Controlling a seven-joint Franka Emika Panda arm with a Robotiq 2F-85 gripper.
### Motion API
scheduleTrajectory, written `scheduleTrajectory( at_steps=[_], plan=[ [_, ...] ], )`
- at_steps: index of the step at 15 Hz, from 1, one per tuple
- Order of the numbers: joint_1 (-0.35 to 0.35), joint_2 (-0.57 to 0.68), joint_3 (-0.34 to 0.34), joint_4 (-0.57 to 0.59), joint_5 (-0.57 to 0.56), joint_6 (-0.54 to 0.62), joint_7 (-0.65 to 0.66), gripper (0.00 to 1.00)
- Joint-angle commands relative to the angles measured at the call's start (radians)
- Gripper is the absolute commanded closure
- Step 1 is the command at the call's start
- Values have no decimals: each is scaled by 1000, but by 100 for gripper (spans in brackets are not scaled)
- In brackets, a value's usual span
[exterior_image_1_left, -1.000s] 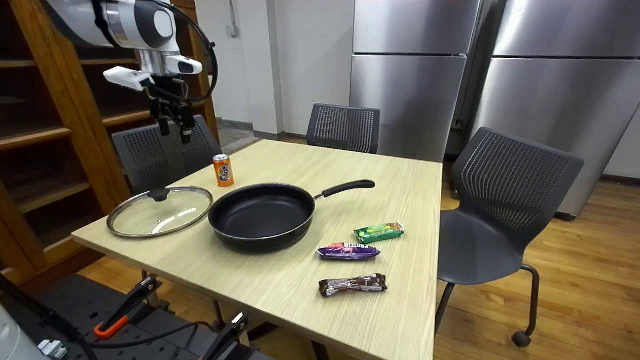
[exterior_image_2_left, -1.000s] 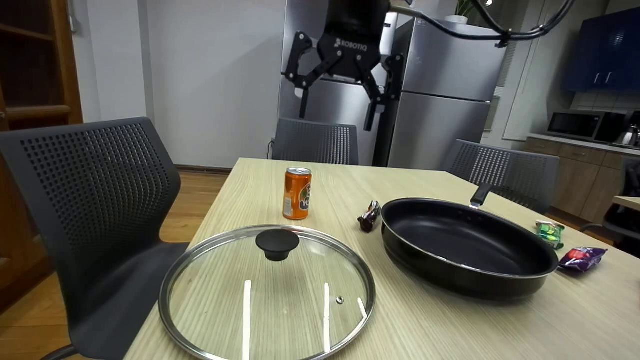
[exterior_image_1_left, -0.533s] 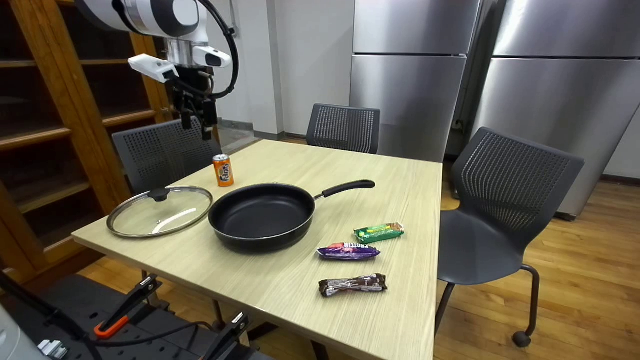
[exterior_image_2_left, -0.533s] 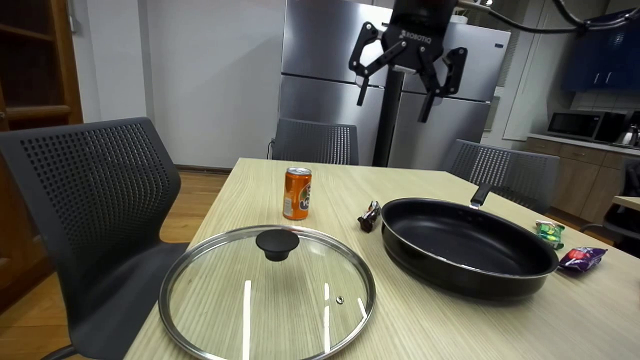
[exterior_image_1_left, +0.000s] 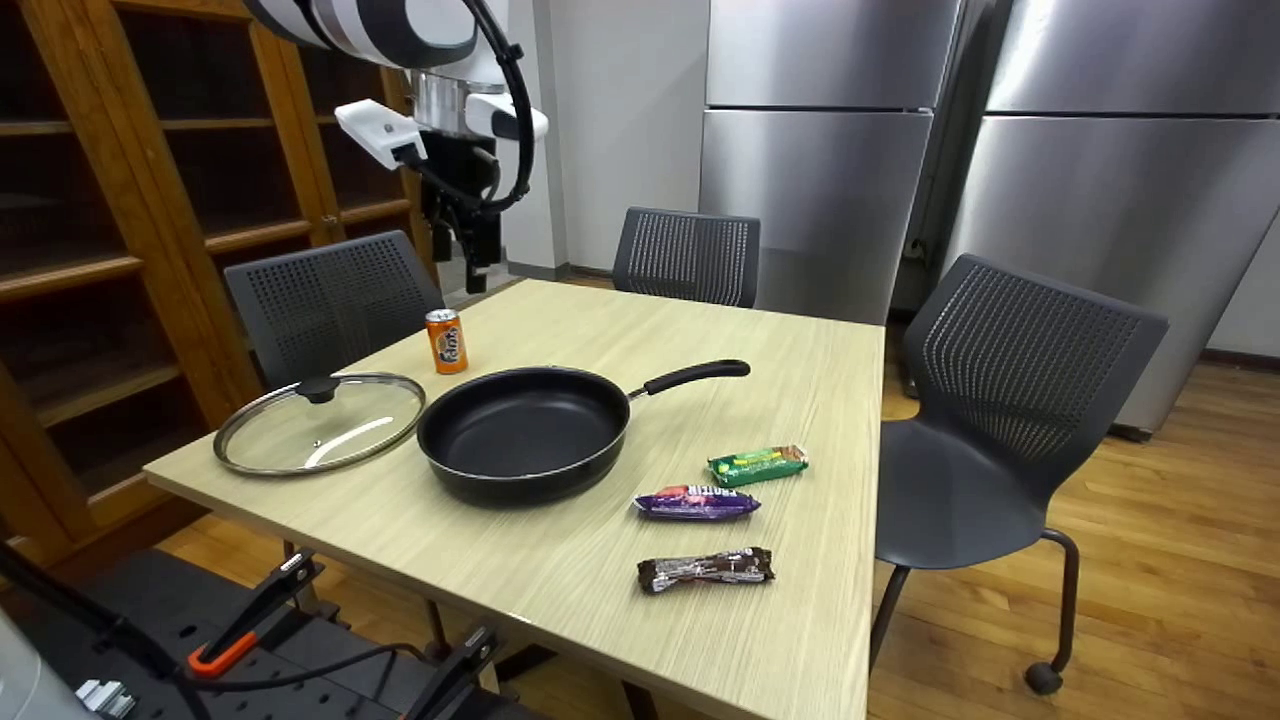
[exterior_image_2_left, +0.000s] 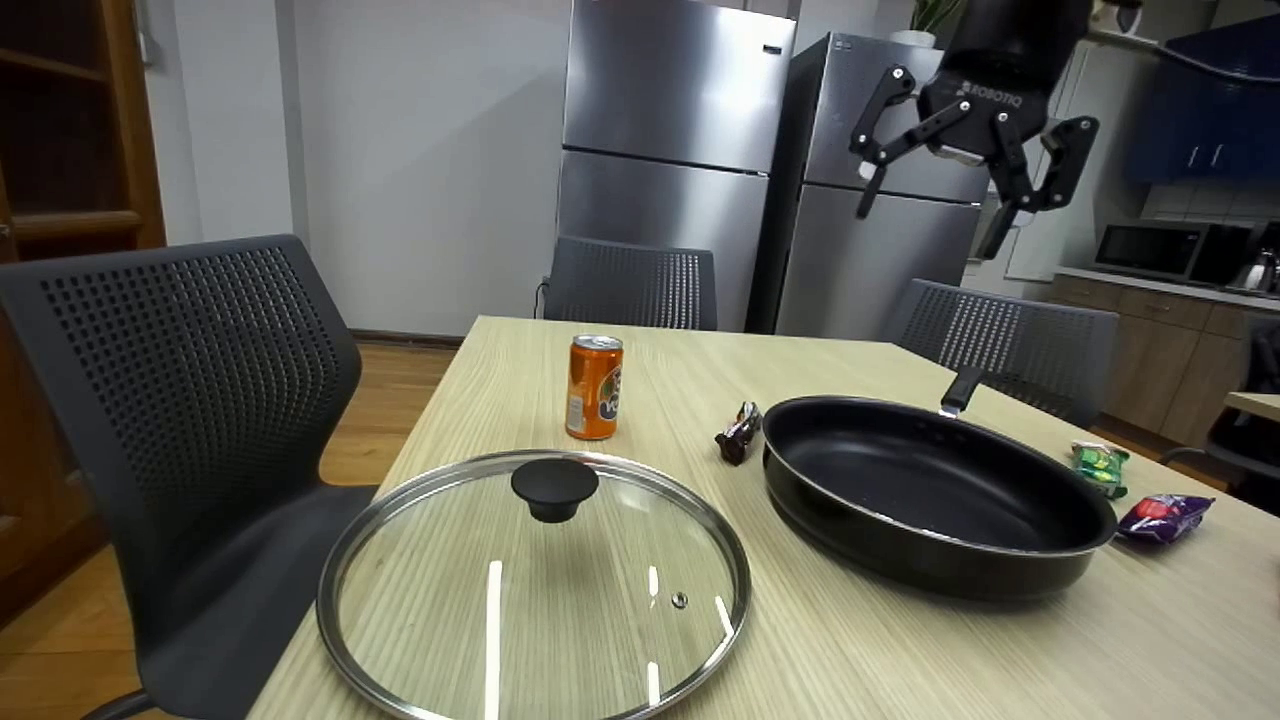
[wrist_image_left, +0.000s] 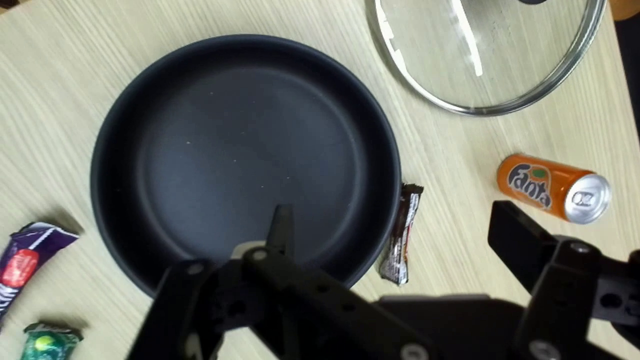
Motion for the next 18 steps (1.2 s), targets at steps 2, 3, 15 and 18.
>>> scheduleTrajectory(
  at_steps=[2, 3, 15, 18],
  plan=[
    [-69, -54, -47, -45, 30, 4, -35, 0],
    [-82, -53, -60, -44, 29, 4, -35, 0],
    [-199, -41, -171, -69, 7, 32, 36, 0],
    [-203, -17, -174, -47, 3, 13, 12, 0]
  ],
)
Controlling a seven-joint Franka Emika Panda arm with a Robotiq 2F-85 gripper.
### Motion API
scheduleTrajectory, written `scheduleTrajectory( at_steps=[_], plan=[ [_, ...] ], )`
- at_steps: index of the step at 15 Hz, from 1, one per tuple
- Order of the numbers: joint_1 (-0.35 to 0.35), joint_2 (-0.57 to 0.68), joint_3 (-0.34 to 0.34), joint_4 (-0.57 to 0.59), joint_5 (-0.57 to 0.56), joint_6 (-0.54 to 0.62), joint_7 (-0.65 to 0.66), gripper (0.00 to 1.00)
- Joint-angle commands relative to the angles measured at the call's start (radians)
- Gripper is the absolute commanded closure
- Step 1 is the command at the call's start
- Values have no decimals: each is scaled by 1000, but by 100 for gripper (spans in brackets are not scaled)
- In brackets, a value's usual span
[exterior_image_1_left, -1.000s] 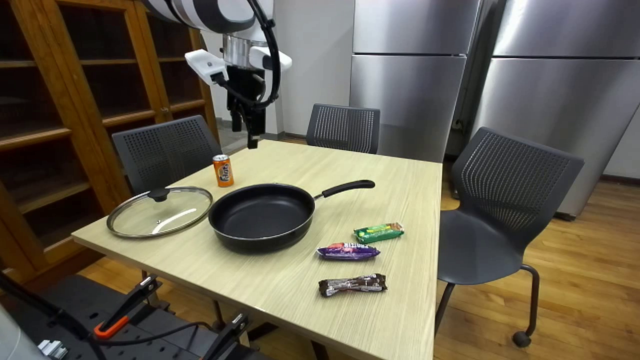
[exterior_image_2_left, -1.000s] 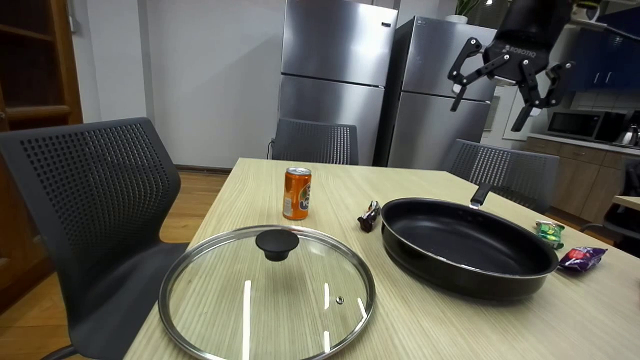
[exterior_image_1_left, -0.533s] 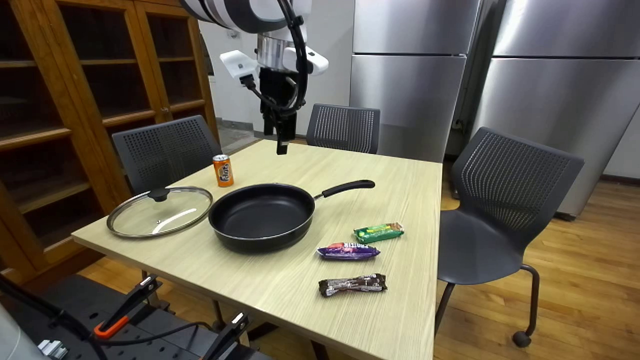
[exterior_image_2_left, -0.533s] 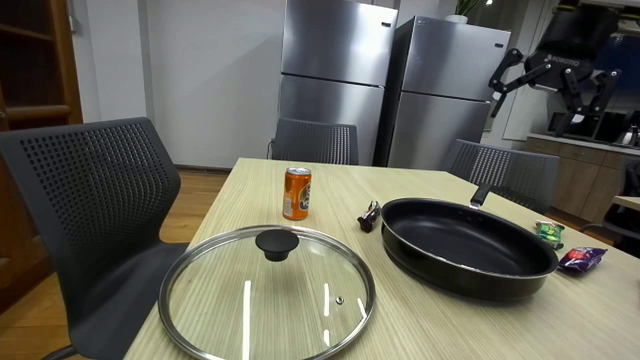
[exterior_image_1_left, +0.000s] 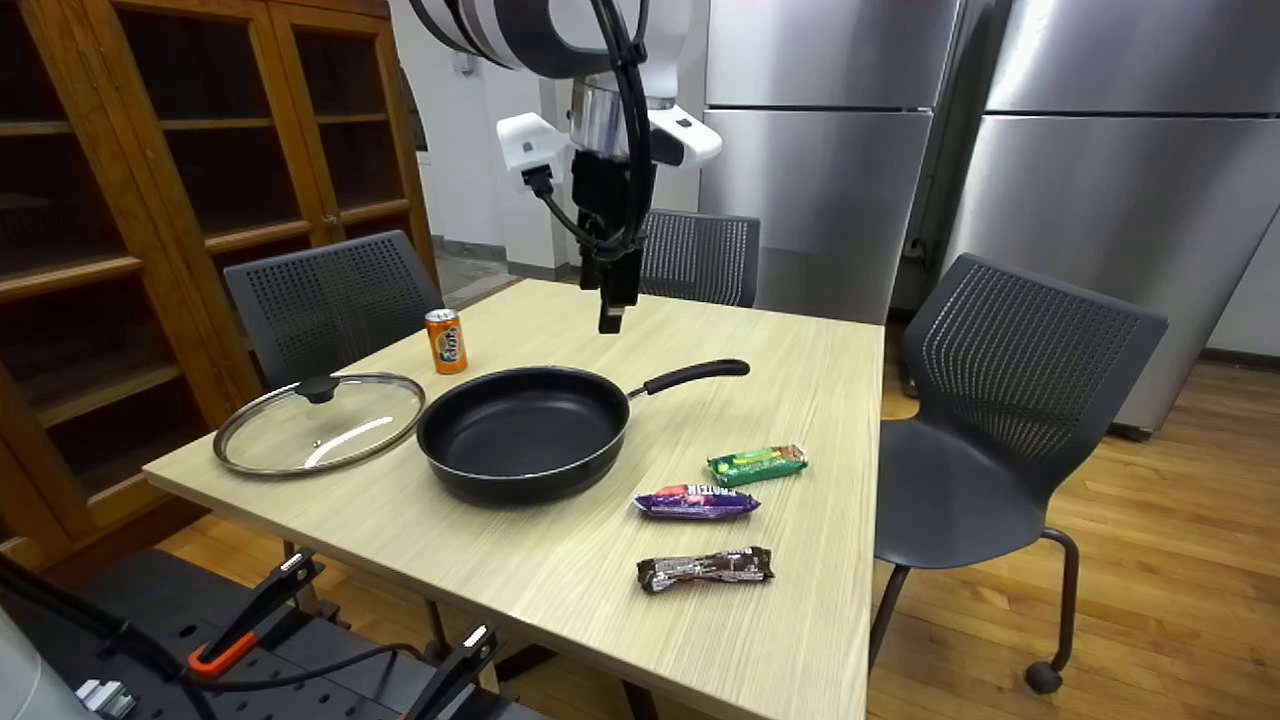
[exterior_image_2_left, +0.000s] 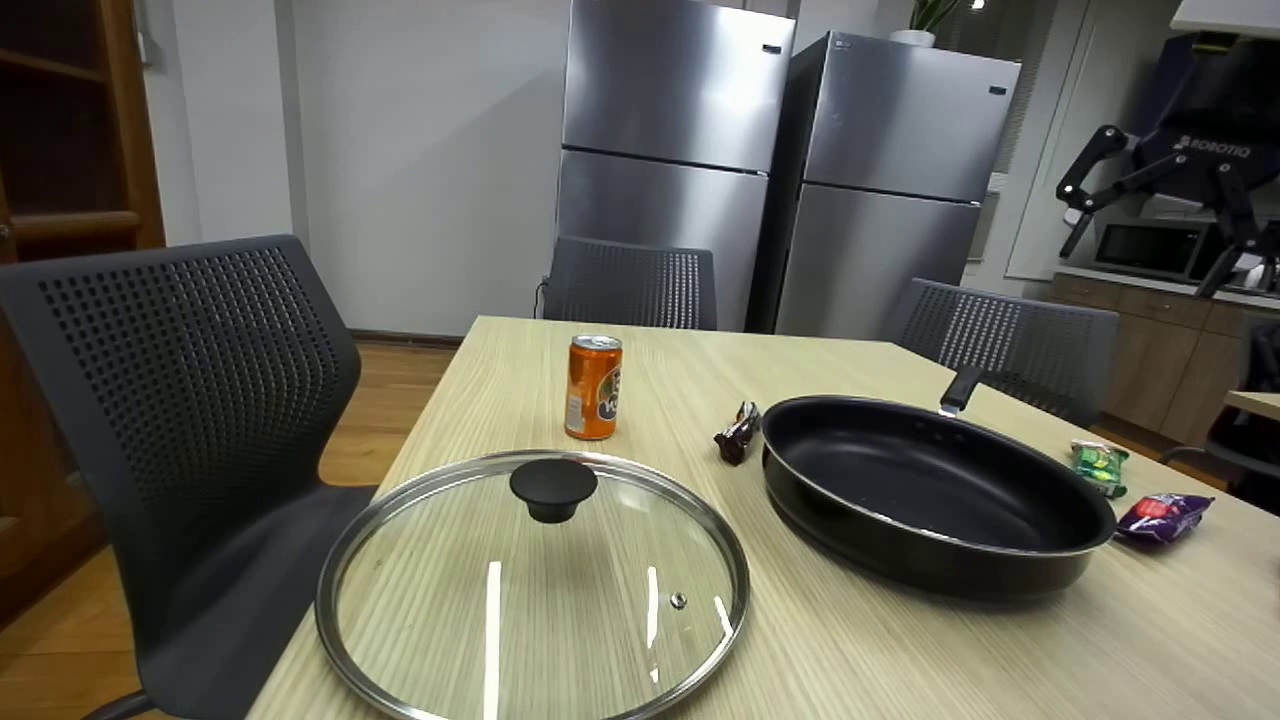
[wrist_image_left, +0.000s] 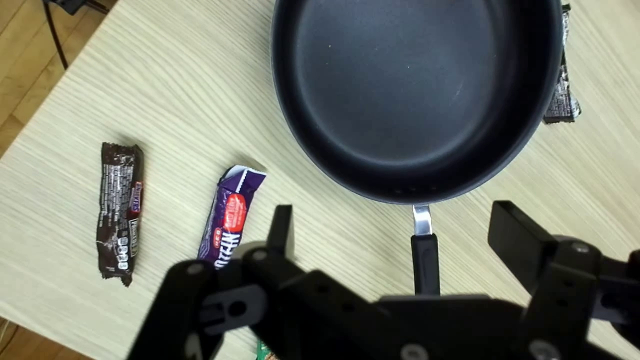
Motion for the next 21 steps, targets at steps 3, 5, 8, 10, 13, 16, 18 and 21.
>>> scheduleTrajectory(
  at_steps=[3, 5, 8, 10, 13, 16, 18, 21],
  plan=[
    [-7, 3, 12, 1, -1, -3, 1, 0],
    [-7, 3, 13, 1, -1, -3, 1, 0],
    [-7, 3, 13, 1, -1, -3, 1, 0],
    [-7, 3, 13, 1, -1, -3, 1, 0],
    [-7, 3, 13, 1, -1, -3, 1, 0],
    [-5, 10, 14, 5, -2, 14, 22, 0],
    [-7, 14, 12, 5, 1, 24, 32, 0],
    [-14, 20, 5, 0, 6, 47, 51, 0]
  ],
)
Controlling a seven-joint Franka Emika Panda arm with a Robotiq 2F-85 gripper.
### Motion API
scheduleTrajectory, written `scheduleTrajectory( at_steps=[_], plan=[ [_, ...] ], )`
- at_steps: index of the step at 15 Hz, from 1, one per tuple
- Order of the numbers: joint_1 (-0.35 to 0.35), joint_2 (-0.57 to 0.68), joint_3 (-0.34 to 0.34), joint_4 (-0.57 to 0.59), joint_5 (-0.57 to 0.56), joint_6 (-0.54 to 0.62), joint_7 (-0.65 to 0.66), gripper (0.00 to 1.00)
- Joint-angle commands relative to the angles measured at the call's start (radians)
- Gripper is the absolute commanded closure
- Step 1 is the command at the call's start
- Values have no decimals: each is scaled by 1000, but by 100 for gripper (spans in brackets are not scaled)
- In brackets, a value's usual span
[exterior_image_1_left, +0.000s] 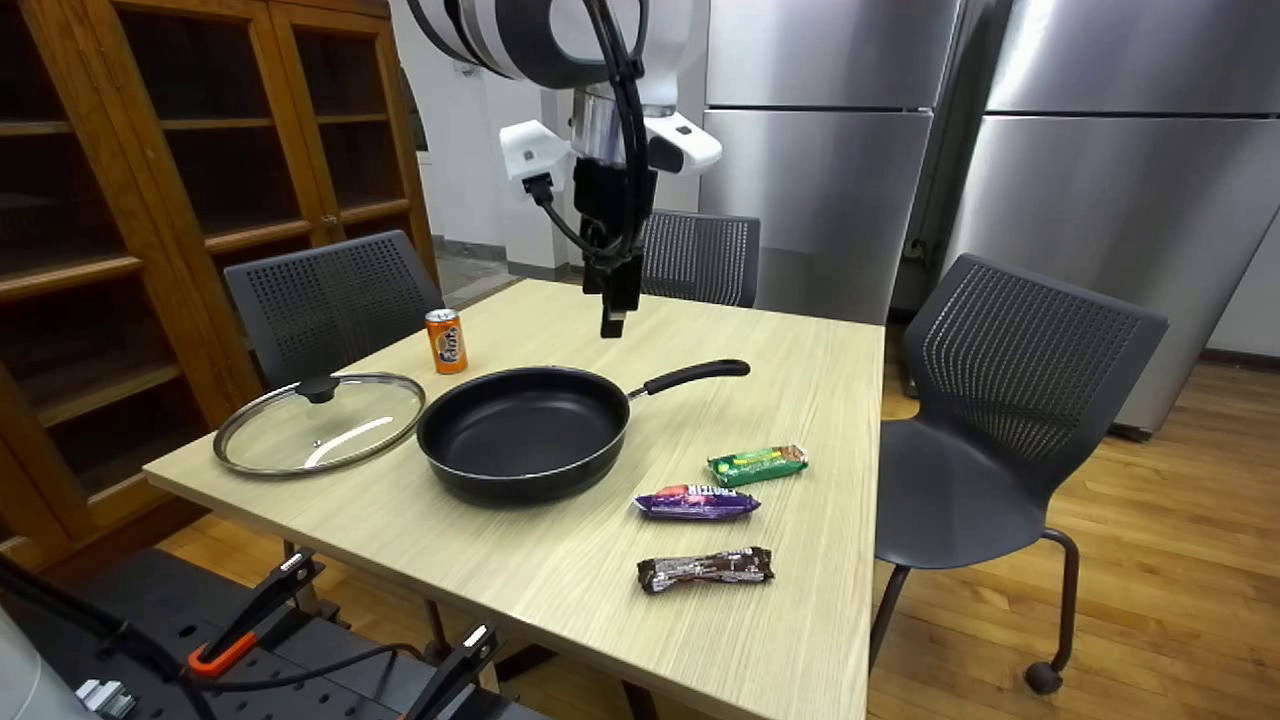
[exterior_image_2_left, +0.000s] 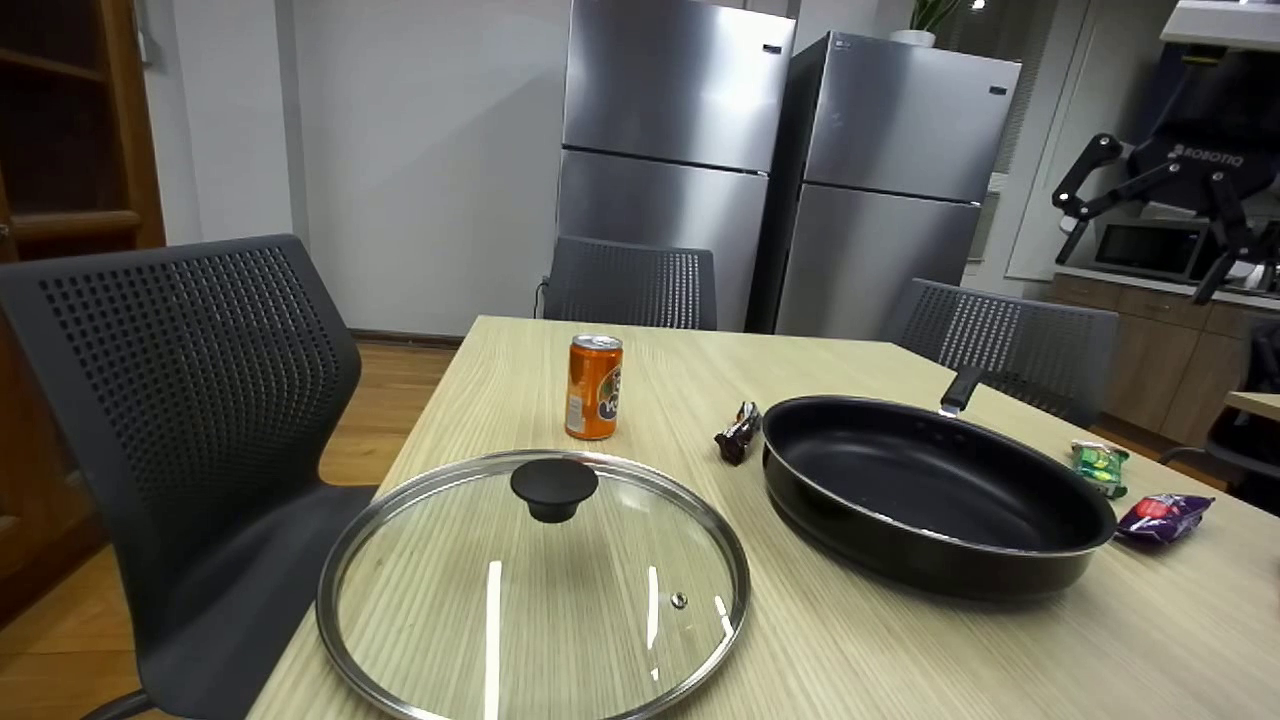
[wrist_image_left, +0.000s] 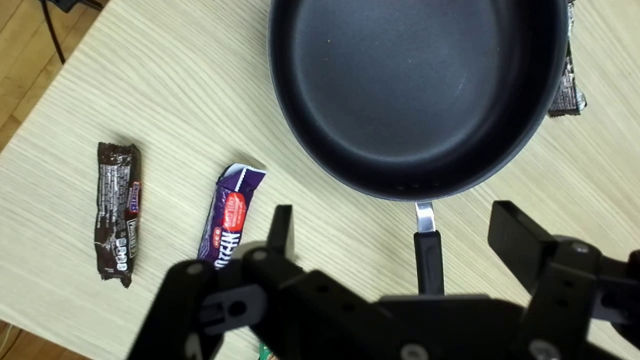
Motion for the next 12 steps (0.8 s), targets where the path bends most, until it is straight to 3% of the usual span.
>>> scheduleTrajectory(
  at_steps=[1, 12],
  plan=[
    [-16, 8, 0, 0, 8, 28, 42, 0],
    [-71, 82, -64, 12, 40, 65, 66, 0]
  ],
)
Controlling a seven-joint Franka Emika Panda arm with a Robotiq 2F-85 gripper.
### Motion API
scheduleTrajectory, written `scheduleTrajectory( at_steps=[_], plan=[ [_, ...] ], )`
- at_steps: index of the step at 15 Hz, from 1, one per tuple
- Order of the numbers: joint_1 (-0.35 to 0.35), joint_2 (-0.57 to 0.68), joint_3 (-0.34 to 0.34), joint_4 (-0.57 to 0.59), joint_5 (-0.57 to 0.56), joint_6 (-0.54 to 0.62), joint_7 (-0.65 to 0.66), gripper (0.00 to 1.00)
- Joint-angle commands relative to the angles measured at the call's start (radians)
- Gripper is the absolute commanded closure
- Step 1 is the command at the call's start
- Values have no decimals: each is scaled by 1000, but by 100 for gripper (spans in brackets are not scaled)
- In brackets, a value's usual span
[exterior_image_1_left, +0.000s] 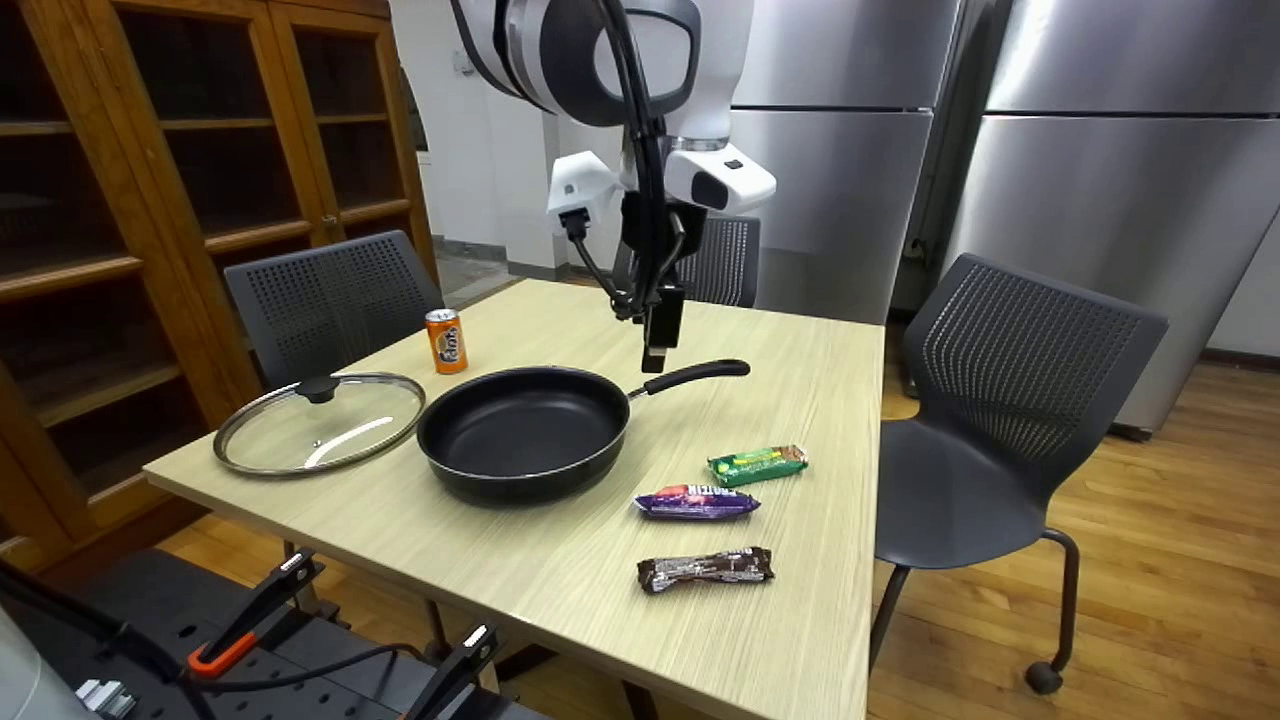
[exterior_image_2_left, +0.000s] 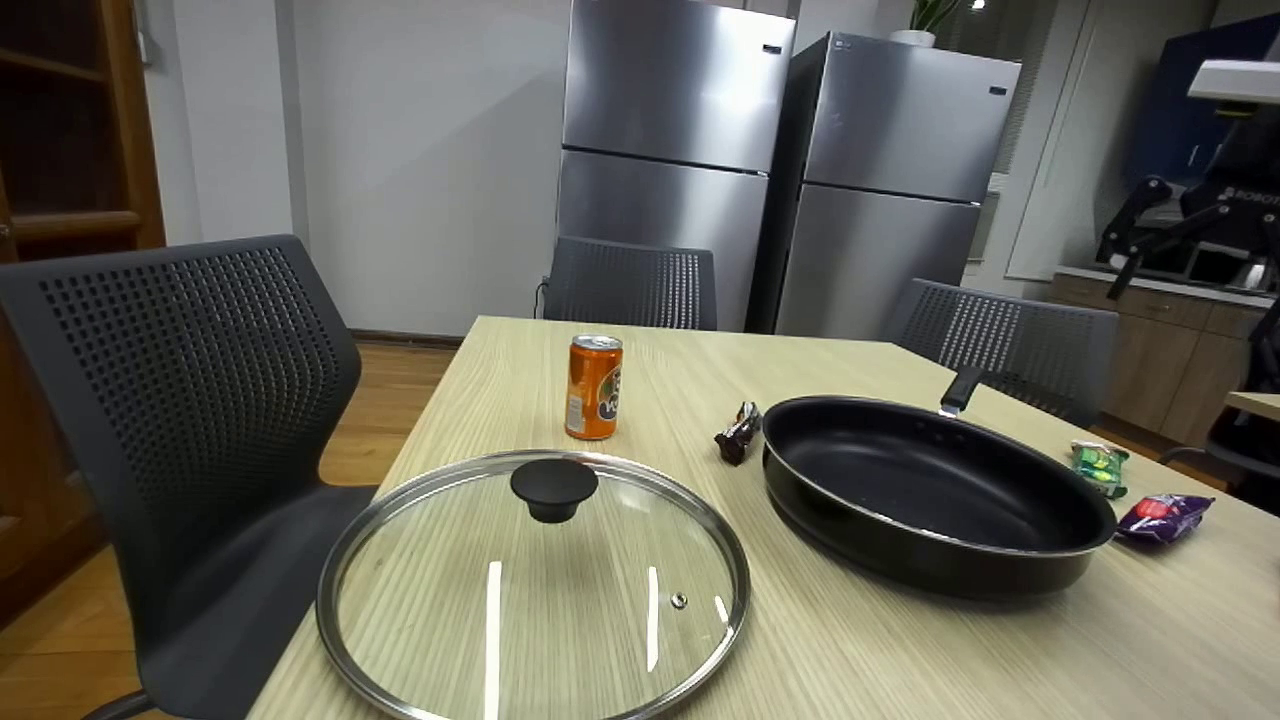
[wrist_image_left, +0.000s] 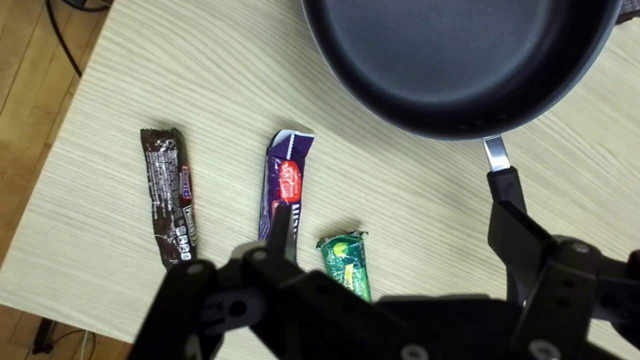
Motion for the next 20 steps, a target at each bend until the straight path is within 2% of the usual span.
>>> scheduleTrajectory(
  at_steps=[1, 10, 20],
  plan=[
    [-31, 30, -11, 14, 43, 13, 1, 0],
    [-84, 165, -38, 94, 122, 92, -27, 0],
    [-83, 388, -39, 281, 75, 93, -4, 0]
  ],
)
